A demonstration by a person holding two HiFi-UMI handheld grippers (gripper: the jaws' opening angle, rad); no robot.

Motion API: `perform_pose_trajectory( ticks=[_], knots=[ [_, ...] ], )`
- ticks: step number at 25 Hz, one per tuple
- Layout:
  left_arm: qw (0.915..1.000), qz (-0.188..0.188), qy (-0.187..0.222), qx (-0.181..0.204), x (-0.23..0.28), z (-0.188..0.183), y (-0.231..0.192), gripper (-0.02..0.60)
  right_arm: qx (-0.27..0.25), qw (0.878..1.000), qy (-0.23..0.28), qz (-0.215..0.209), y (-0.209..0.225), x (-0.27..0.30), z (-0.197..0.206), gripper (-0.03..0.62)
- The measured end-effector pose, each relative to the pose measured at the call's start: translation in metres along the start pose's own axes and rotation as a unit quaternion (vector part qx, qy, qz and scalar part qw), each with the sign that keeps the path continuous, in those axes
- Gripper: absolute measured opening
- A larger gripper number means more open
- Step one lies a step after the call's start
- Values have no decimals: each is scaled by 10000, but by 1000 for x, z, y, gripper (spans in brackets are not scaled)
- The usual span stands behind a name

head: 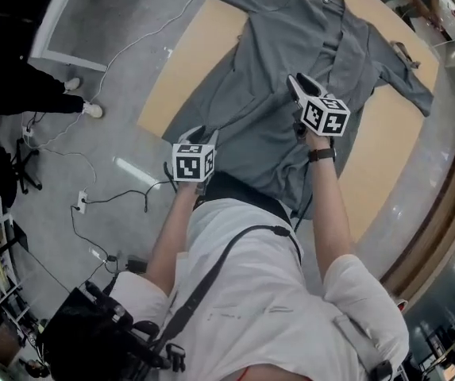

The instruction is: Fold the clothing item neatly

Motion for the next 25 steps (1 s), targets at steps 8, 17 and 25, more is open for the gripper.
perform_pose_trajectory(
  ticks=[8, 17, 25],
  knots=[
    [9981, -490, -212, -316, -41, 95, -36, 144, 367, 9924, -1079, -471, -88, -13, 136, 117],
    [9968, -307, -625, 390, -3, 144, -50, 144, 935, 9845, -1480, -78, -116, -4, 188, 120],
    [9972, -178, -479, 551, 28, 147, -52, 134, 1429, 9781, -1293, 792, -105, 27, 186, 132]
  ],
)
Point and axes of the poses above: the fingertips, and each gripper's own axes: x forward along the fingers, y to its right, z out of its underside, the point moved 6 cm from there along -x, backward along the fingers, and after that the axes turned 6 degrees about x, right-handed, at the moved point
